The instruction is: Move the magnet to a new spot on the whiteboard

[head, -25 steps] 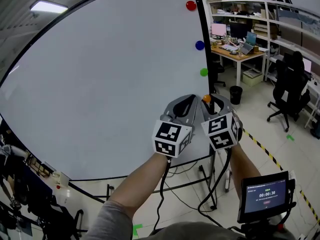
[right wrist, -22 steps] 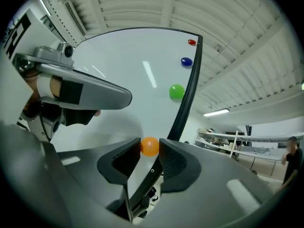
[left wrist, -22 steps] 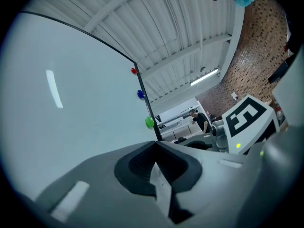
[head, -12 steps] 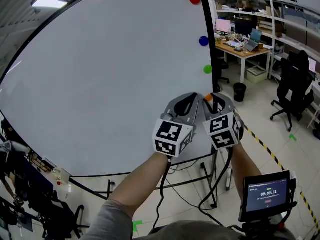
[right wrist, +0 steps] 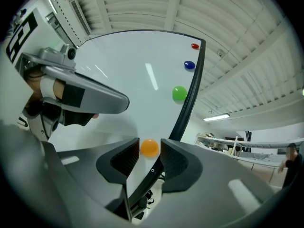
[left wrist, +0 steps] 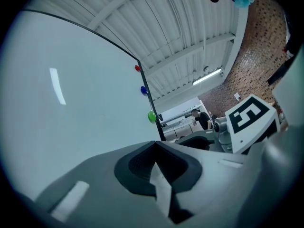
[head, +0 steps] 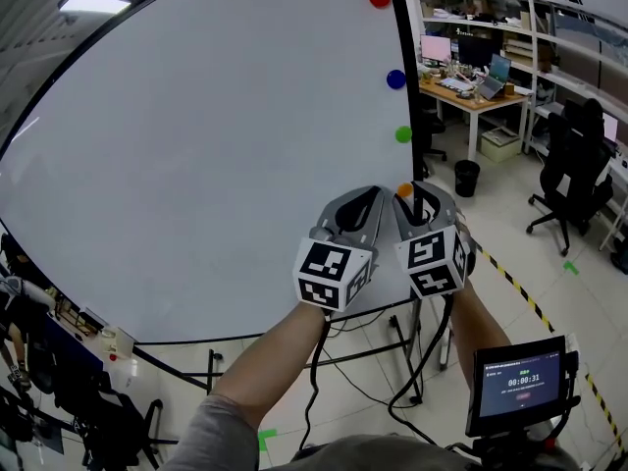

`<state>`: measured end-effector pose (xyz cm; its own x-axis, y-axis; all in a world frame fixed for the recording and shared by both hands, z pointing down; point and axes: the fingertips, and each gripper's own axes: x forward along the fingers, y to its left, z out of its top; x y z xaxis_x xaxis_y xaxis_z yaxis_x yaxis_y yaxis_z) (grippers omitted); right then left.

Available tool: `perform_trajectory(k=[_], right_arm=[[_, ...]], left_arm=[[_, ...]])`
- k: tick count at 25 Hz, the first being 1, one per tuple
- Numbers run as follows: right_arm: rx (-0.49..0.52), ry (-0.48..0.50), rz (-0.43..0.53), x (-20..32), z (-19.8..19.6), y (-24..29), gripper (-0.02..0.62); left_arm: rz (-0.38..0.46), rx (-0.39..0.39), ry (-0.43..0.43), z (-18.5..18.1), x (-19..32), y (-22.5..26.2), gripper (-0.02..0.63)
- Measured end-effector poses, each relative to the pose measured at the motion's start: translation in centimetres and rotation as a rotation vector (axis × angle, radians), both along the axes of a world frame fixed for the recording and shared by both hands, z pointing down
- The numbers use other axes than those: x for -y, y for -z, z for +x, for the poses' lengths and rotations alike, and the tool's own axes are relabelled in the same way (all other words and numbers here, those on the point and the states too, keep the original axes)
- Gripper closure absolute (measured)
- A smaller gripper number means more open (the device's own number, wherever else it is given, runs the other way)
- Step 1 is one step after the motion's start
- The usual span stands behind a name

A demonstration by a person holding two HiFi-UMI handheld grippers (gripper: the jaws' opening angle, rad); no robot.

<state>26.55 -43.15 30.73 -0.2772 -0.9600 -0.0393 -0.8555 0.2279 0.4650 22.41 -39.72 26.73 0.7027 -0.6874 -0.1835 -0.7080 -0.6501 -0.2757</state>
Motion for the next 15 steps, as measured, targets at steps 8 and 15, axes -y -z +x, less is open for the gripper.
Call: perform_trajectory(k=[8,15], right_arm=[[0.018,0.038,0.037,-3.2,-0.6,1.5,0.457],[0.055,0.063,0.036,-9.1,-4.9,-0.2,0.554]], left_arm=[[-0.046,-0.024,0.037,-1.7,-1.8,-1.7,0.604],[-0.071,-0.049,0.039,-6.4,-6.7,-3.7,0.604]])
